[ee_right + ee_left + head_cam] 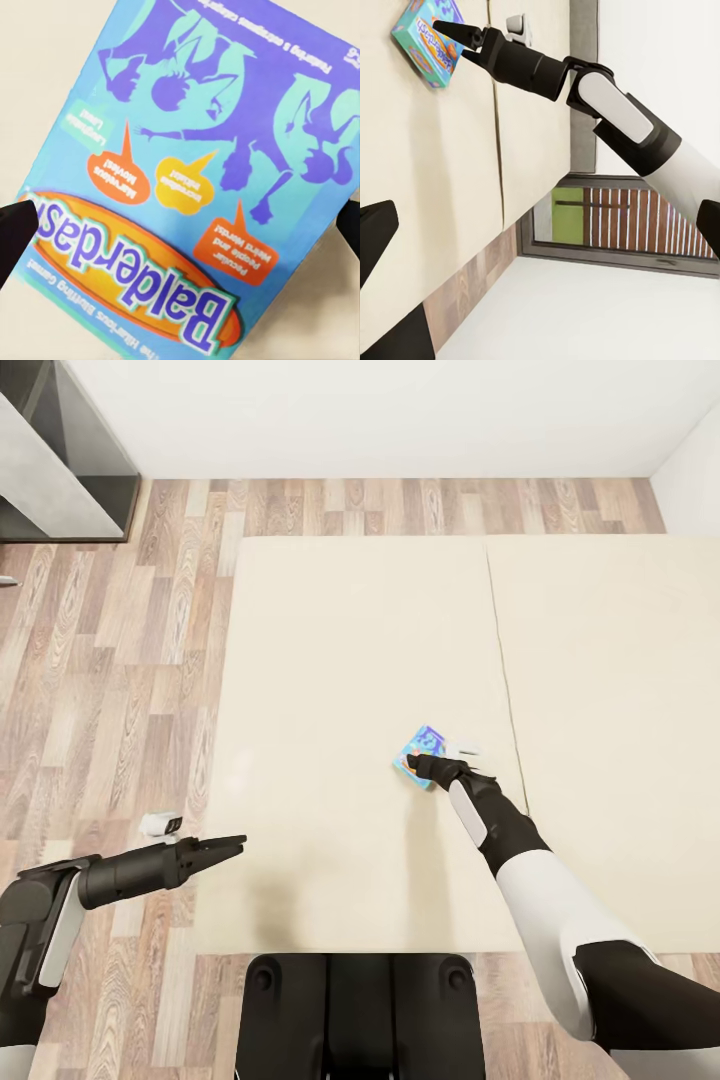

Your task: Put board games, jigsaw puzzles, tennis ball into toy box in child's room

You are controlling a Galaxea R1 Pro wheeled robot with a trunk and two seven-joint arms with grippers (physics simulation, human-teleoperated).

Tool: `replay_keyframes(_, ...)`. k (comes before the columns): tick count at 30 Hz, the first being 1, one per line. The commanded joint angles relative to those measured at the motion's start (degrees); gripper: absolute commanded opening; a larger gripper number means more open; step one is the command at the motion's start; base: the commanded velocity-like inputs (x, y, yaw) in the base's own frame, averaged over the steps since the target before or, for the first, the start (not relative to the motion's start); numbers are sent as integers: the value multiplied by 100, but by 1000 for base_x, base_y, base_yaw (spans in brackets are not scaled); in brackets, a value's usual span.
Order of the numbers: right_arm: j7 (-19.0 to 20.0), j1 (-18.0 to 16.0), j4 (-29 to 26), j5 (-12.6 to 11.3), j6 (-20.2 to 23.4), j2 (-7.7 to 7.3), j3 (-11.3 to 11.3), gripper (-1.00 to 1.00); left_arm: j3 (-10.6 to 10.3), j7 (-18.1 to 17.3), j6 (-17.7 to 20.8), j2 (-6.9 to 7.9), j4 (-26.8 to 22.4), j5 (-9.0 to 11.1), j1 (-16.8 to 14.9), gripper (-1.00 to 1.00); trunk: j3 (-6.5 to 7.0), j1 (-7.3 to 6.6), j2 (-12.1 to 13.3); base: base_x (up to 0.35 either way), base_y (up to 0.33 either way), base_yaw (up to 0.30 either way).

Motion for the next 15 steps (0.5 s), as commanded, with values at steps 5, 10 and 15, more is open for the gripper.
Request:
replay_keyframes(5,-33,-1,-9,-50,24,-2,19,100,1,-14,60,2,0,9,-1,100,-6,3,-9,0,40,0)
replay_keyframes(10,-33,-1,-9,-55,24,-5,18,100,1,-11,60,-5,0,10,-1,100,-6,3,-9,0,11,0)
replay_keyframes(15,-29,5,-31,-59,30,19,25,100,1,-13,60,-7,0,8,-1,100,-6,3,-9,0,32,0)
